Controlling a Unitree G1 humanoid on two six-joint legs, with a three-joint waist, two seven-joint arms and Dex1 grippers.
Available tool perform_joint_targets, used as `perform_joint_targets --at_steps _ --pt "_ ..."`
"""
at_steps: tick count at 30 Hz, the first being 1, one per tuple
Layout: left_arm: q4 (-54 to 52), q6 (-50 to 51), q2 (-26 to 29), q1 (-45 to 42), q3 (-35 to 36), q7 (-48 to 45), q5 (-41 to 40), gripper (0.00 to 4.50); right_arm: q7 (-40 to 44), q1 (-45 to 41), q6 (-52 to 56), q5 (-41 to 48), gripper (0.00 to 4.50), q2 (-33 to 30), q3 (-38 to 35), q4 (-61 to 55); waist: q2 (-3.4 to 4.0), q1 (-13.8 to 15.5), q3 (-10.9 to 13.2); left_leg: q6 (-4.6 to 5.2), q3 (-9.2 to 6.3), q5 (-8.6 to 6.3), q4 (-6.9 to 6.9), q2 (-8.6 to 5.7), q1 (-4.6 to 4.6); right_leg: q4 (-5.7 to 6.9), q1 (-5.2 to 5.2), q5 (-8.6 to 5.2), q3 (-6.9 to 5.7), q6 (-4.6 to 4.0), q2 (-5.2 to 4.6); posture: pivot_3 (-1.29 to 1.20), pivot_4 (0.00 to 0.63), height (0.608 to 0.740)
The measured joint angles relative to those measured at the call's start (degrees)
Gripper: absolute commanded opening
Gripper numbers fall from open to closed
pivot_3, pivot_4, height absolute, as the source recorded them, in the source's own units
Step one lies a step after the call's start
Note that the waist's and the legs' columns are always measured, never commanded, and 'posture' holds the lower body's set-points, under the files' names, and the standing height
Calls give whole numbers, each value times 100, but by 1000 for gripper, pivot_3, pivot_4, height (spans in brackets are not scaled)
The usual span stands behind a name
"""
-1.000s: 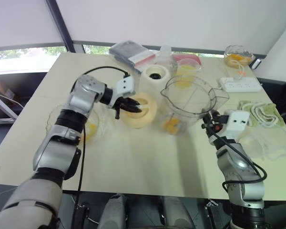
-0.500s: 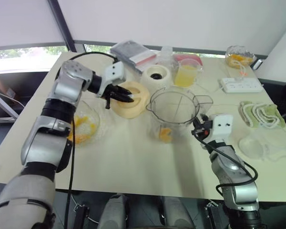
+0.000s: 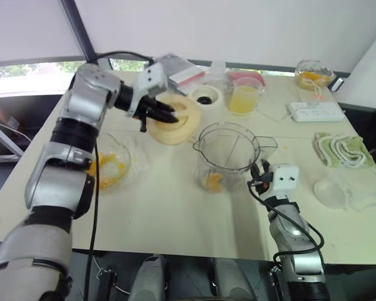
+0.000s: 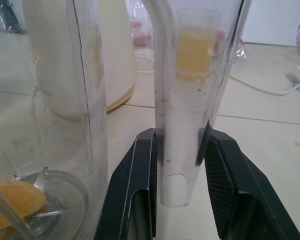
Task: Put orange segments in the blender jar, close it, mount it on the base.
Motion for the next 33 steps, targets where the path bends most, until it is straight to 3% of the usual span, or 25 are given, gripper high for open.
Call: perform_joint_targets --at_steps 8,15,24,33 --pt "718 302 -492 -1093 35 21 -74 257 31 -146 -62 -137 831 -70 46 110 -1 -11 -1 0 2 0 0 0 4 0 4 -1 0 -1 6 0 150 740" --pt "977 1380 -1157 -1721 69 75 -92 257 75 -174 -128 -165 831 -82 39 179 -3 -39 0 0 -1 0 0 0 4 0 4 -1 1 -1 7 0 150 740" --pt "593 2481 -1813 -1688 -393 190 -62 257 70 -164 -210 -171 831 -79 90 231 -3 -133 0 0 -6 0 -2 0 3 -1 5 -2 2 1 6 0 150 740" --pt "-282 2841 -1808 -1163 -980 243 -22 257 46 -195 -242 -178 831 -99 82 315 -3 -125 -2 0 -5 0 -1 0 5 -1 7 -2 3 0 3 0 150 740"
